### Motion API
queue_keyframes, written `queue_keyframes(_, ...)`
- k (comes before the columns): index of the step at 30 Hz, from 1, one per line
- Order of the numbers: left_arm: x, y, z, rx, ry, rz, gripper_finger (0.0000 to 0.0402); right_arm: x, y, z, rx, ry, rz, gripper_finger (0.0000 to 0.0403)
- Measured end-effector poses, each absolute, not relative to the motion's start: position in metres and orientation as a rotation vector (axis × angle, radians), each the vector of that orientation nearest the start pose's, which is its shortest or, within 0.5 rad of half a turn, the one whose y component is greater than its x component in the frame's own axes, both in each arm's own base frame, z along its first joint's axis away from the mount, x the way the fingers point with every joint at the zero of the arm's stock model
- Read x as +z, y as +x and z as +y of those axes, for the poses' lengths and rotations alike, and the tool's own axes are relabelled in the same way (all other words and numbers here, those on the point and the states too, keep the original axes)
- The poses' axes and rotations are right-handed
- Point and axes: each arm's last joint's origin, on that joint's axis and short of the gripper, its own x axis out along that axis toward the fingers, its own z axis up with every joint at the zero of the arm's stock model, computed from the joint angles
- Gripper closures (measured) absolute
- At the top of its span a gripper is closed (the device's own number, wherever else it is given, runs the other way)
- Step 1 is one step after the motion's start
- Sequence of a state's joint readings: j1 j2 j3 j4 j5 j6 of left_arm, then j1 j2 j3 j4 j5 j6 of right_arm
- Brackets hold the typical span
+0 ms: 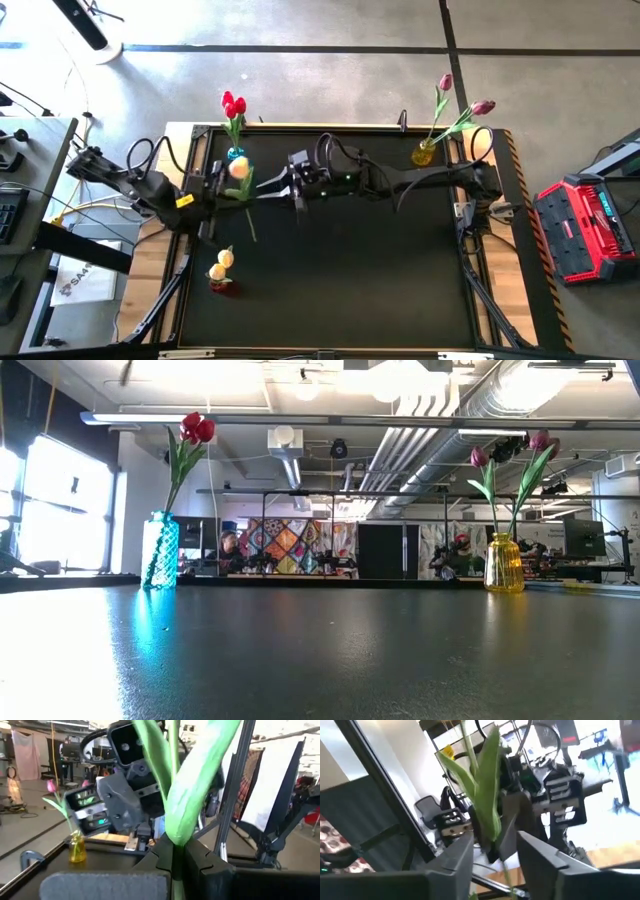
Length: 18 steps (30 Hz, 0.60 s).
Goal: Sort flowers into vase by color
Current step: Put the yellow flower into the red vase
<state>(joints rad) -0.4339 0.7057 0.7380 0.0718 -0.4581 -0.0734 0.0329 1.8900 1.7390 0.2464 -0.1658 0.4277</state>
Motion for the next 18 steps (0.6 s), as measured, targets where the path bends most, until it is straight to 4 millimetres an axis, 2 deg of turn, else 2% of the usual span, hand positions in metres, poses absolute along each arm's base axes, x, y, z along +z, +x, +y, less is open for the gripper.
queue_keyframes(5, 0.348, 0.124, -0.05, -0.035, -0.079, -0.011, 0.0401, 0.38, 0.45, 0.013, 0.189, 0.489, 0.015, 0.023)
queue_keyframes(11, 0.36, 0.093, -0.05, -0.267, -0.076, 0.078, 0.0401, 0.376, 0.45, 0.015, 0.191, 0.496, 0.055, 0.0227)
queue_keyframes(14, 0.363, 0.083, -0.053, -0.398, -0.07, 0.051, 0.0401, 0.375, 0.45, 0.011, 0.171, 0.496, 0.06, 0.0226)
queue_keyframes(18, 0.364, 0.076, -0.057, -0.487, -0.056, 0.04, 0.0401, 0.375, 0.45, 0.004, 0.145, 0.498, 0.056, 0.0226)
